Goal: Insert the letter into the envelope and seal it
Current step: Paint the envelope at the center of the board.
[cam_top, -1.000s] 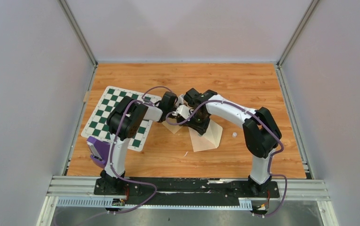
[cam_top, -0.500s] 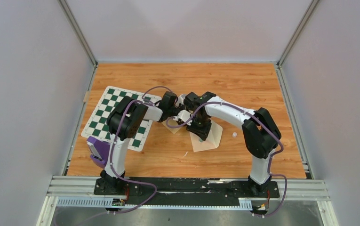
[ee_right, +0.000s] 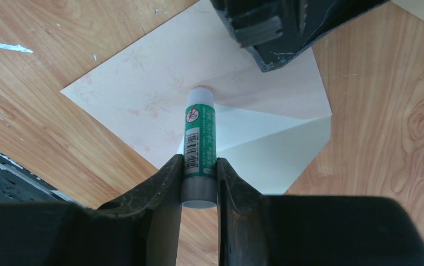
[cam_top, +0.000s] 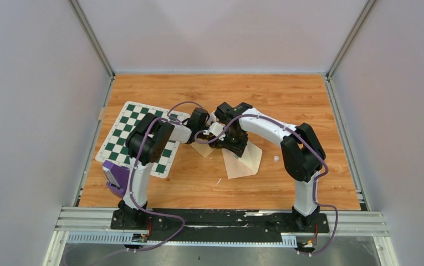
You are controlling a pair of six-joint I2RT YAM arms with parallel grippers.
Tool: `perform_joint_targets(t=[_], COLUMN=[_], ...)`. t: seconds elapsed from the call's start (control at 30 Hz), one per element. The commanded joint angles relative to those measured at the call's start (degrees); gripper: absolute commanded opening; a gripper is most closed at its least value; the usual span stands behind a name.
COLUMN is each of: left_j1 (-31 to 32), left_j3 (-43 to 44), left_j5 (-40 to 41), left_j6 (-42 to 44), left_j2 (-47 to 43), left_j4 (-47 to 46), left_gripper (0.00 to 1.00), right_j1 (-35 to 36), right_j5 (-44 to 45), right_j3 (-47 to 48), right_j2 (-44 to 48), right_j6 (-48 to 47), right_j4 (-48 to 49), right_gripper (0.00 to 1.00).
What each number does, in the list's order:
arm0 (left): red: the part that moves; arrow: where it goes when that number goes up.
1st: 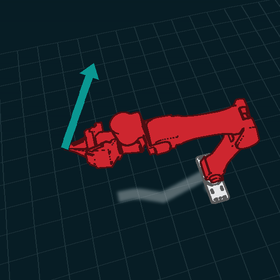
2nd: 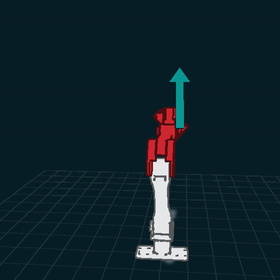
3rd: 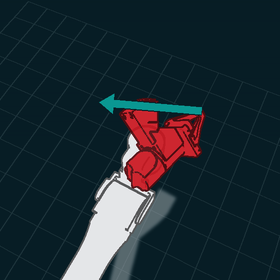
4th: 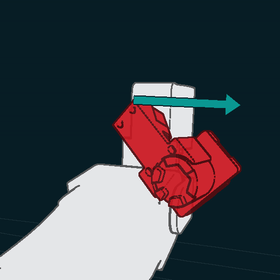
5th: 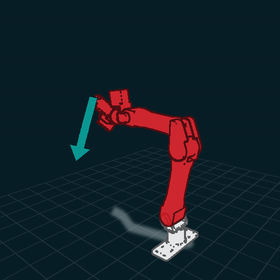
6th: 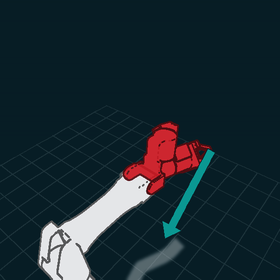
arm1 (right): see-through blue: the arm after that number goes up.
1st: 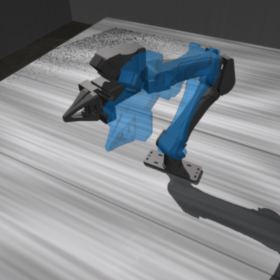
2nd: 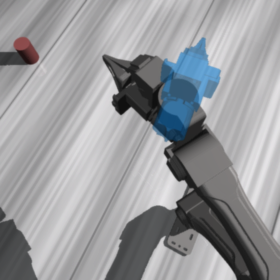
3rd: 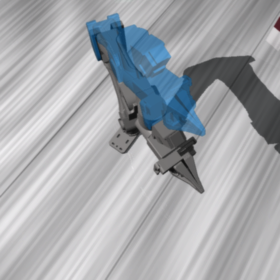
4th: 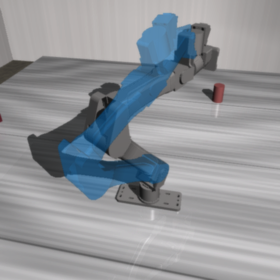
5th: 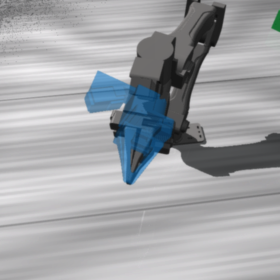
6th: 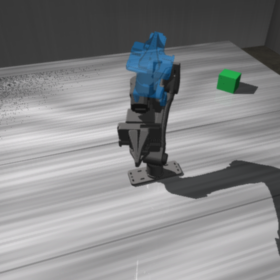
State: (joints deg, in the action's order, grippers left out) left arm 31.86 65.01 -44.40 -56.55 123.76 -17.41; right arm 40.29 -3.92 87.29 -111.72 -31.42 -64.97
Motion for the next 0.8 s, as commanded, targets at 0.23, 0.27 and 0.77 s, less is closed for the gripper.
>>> perform_joint_targets(t=[0.23,0.27,0.77], left_j1=[0.2,0.2,0.3], left_j3=[0.3,0.2,-0.1], left_j5=[4.1,4.2,4.5], left_j6=[2.9,2.9,2.8], left_j2=[0.7,0.6,0.4], left_j4=[3.3,3.3,3.0], left_gripper=[0.00,0.00,0.00], right_j1=[-0.4,-0.3,3.7], right_j5=[3.1,2.7,0.4], right_j3=[1.3,1.1,-7.6], right_j2=[-2.0,-1.8,3.9], right_j6=[-0.3,-0.5,-0.3], right_j4=[3.1,2.8,1.0], right_gripper=[0.00,0.00,0.00])
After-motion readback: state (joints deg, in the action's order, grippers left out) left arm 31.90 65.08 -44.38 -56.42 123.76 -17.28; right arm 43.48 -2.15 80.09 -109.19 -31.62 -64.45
